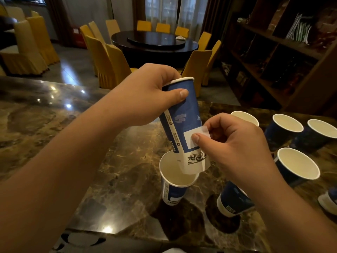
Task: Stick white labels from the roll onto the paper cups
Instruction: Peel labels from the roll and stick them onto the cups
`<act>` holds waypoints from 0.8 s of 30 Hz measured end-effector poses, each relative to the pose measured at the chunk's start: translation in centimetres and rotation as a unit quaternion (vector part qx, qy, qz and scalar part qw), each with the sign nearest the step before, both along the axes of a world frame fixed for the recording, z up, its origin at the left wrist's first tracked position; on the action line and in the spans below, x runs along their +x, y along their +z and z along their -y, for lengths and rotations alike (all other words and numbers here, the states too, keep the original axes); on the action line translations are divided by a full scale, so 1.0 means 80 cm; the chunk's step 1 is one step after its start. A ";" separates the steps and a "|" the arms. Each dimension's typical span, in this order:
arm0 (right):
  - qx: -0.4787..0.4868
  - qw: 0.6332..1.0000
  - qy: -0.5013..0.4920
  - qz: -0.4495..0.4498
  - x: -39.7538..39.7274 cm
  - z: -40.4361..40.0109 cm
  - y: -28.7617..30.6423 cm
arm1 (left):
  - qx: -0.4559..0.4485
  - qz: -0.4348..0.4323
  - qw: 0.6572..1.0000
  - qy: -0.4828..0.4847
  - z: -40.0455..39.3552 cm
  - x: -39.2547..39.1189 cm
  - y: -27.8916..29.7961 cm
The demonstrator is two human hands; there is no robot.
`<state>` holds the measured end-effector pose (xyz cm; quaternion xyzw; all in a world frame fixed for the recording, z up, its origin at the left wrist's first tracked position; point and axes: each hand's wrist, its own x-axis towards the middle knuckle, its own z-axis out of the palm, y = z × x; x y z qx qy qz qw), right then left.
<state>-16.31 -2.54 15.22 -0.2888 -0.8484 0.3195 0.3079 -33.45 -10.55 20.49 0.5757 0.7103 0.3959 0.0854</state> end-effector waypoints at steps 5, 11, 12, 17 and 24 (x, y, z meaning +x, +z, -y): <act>-0.010 0.996 -0.015 0.093 0.003 -0.012 0.007 | -0.005 0.023 0.999 -0.031 0.004 0.002 0.005; -0.295 0.944 0.144 0.044 0.011 -0.026 0.011 | 0.008 0.078 0.990 -0.115 0.007 0.005 0.014; -0.312 0.937 0.156 0.032 0.012 -0.027 0.009 | 0.011 0.079 0.990 -0.120 0.006 0.007 0.014; -0.343 0.927 0.137 -0.056 0.016 -0.028 0.000 | 0.084 0.109 0.987 -0.078 0.002 0.013 -0.005; -0.333 0.924 0.141 -0.120 0.025 -0.028 0.007 | 0.032 0.195 0.973 -0.121 0.003 0.025 -0.035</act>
